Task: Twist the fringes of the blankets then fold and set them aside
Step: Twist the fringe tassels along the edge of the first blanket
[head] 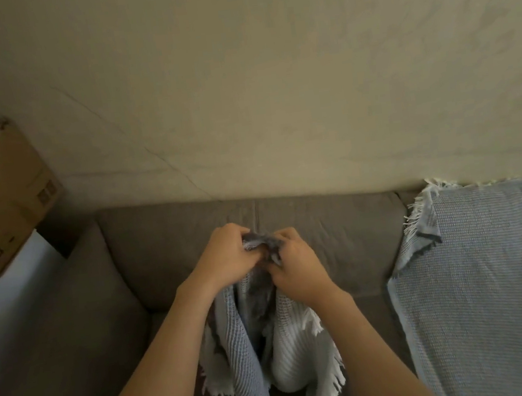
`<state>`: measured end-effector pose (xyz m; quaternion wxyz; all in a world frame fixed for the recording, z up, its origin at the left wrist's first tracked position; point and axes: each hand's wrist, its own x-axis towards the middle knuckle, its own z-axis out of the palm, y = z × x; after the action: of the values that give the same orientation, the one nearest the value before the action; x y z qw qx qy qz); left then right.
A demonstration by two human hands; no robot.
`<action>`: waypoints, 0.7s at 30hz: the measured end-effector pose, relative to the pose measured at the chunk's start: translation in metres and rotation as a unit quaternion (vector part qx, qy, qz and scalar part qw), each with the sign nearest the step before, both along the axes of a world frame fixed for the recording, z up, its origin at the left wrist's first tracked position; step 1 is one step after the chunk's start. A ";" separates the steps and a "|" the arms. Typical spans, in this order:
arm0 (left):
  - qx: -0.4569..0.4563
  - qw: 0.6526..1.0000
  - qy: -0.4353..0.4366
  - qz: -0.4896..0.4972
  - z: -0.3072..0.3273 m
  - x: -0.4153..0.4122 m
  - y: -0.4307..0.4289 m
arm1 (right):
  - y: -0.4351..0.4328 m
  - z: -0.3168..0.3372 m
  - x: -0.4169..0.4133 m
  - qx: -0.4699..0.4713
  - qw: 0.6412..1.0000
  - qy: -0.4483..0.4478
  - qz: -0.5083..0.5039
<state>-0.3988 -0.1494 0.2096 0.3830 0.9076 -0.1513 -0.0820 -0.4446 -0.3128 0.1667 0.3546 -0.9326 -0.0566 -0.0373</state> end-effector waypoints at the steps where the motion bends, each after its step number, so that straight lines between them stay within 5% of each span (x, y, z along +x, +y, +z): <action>1: -0.014 1.000 -0.006 -0.005 0.000 0.001 0.001 | -0.002 0.003 0.001 -0.014 1.000 -0.006 0.007; 8: -0.110 0.994 -0.007 0.021 -0.013 -0.006 0.012 | -0.020 0.033 0.003 -0.022 1.000 0.004 0.014; 16: -0.066 0.998 0.001 0.009 -0.056 -0.002 0.022 | -0.018 0.068 -0.006 0.224 0.973 -0.019 -0.045; 21: -0.058 0.997 0.036 0.031 -0.083 -0.002 0.028 | -0.021 0.090 -0.013 0.390 0.916 0.033 -0.090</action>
<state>-0.4006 -0.1215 0.1270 0.4423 0.8847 -0.1132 -0.0940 -0.4571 -0.3336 0.2572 0.6867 -0.7223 0.0585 -0.0576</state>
